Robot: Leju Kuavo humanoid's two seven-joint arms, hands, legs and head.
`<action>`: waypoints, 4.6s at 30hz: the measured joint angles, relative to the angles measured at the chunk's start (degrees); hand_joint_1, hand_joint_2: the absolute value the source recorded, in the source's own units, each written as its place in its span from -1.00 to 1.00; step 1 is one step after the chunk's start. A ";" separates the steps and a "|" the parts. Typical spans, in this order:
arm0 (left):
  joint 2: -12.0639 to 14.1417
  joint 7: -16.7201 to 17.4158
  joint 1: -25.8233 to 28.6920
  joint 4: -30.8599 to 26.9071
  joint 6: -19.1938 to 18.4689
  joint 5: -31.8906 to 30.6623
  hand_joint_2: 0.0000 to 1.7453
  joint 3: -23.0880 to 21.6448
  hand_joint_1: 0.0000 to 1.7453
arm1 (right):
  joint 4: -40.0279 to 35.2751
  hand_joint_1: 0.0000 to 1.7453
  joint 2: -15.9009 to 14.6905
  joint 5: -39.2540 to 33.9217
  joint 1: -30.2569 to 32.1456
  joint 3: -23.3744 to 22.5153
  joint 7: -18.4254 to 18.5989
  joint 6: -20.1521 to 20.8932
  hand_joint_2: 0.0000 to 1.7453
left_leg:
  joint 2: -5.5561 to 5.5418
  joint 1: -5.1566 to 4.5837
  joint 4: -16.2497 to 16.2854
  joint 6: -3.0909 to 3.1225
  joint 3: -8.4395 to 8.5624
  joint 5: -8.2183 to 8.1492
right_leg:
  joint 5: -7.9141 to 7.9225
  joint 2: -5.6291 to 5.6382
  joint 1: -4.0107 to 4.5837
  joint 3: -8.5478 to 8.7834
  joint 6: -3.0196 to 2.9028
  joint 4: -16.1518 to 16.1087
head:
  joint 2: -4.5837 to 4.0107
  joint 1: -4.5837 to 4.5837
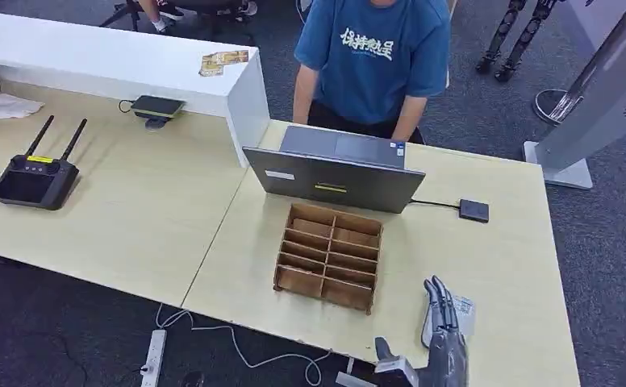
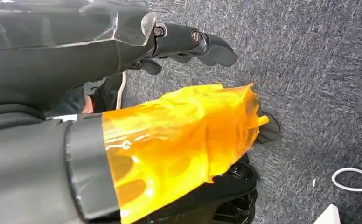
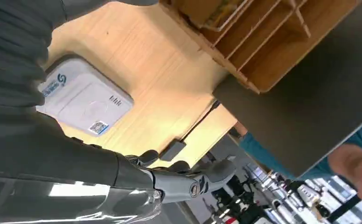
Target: Pass the card to the sensor for recognition and then transmit it.
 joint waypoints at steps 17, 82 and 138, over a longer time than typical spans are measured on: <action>0.00 0.81 -0.04 0.00 -0.37 -1.77 -1.00 -0.13 -1.00 | 16.27 -1.00 3.46 9.36 -10.19 6.70 2.14 -3.39 1.00 | 0.01 0.01 0.00 -0.01 0.02 0.01 | 0.01 0.01 0.01 0.01 -0.01 0.01 | 0.00 0.00; 0.15 -0.22 -0.15 0.20 -2.36 -5.09 -1.00 -0.35 -1.00 | 32.59 -1.00 4.11 44.18 -24.00 8.75 22.32 8.37 1.00 | 0.01 0.01 0.01 -0.04 0.03 0.03 | 0.02 0.03 0.01 0.00 -0.01 0.02 | 0.00 0.00; -0.02 1.03 0.18 -0.31 -2.93 -4.15 -1.00 1.55 -1.00 | 14.94 -1.00 -0.09 32.42 -21.45 14.00 20.81 15.17 1.00 | 0.01 0.01 0.01 -0.04 0.03 0.03 | 0.02 0.02 0.01 0.00 -0.01 0.02 | 0.00 0.00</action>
